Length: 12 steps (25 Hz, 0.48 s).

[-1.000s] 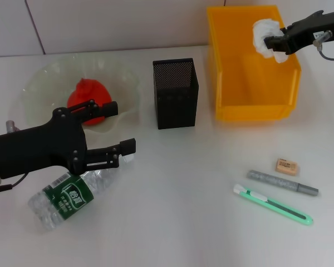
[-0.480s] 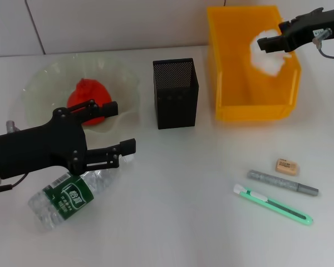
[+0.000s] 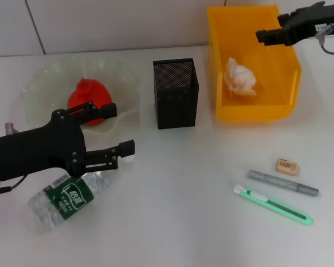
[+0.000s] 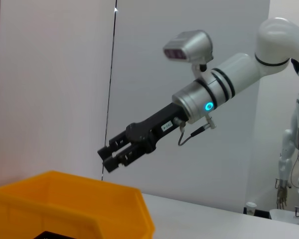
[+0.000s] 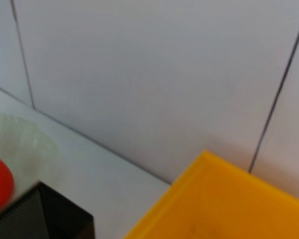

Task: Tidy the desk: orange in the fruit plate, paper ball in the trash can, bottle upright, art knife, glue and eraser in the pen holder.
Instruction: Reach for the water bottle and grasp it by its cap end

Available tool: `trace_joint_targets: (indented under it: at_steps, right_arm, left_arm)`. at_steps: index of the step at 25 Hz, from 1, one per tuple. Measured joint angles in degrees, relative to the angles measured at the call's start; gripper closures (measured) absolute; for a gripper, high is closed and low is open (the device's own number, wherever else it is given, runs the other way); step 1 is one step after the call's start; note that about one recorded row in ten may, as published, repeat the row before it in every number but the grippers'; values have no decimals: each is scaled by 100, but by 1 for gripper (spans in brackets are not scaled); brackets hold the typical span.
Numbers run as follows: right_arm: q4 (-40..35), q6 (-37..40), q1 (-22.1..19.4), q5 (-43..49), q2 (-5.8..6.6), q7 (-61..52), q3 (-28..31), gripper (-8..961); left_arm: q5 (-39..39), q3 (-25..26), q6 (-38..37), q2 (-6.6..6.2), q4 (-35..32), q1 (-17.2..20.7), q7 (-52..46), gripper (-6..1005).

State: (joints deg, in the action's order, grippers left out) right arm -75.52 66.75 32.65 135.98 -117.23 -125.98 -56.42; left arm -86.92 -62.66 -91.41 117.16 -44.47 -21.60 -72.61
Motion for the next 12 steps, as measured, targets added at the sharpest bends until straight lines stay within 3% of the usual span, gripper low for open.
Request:
trace_joint_targets:
  at_steps: [4, 8, 12]
  right_arm:
    - [-486, 44, -381, -663, -47, 232, -2, 317]
    - [-1268, 153, -1023, -1572, -162, 649, 34, 317]
    - [-1474, 230, -1379, -2281, -187, 1082, 48, 317]
  left_arm:
    - [0, 0, 0, -1, 11, 6, 3, 136]
    - [0, 7, 11, -1, 34, 7, 8, 137]
    - [0, 9, 52, -1, 35, 7, 0, 137]
